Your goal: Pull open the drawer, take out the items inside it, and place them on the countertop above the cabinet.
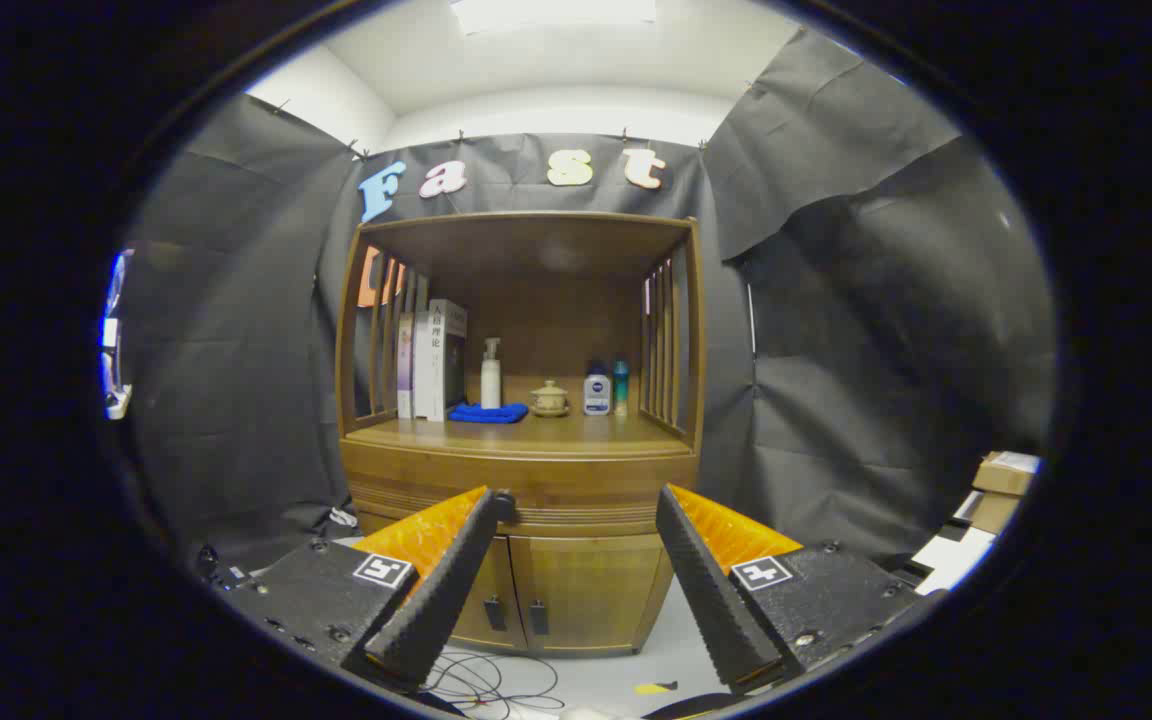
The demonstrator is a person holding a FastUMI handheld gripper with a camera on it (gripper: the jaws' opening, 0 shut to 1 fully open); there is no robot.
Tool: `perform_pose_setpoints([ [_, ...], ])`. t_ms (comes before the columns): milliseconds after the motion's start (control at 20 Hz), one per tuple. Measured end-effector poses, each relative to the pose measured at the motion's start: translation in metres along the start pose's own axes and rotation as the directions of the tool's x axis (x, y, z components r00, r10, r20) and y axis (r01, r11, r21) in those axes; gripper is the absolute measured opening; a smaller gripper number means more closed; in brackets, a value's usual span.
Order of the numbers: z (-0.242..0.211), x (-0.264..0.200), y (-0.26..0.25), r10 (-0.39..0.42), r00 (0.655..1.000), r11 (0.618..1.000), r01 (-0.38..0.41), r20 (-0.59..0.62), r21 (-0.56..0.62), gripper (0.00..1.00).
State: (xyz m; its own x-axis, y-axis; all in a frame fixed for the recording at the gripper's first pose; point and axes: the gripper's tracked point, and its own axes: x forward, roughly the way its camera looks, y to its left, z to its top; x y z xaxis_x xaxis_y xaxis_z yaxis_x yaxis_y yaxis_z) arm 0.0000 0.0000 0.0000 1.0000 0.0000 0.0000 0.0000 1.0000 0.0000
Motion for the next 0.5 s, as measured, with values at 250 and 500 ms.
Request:
perform_pose_setpoints([
  [250, -0.0023, 0.003, -0.0014, -0.002, 1.0, 1.0, 0.002, -0.005, -0.003, 1.0],
  [500, 0.0011, 0.0042, -0.0005, -0.001, 1.0, 1.0, 0.001, 0.002, -0.008, 1.0],
])
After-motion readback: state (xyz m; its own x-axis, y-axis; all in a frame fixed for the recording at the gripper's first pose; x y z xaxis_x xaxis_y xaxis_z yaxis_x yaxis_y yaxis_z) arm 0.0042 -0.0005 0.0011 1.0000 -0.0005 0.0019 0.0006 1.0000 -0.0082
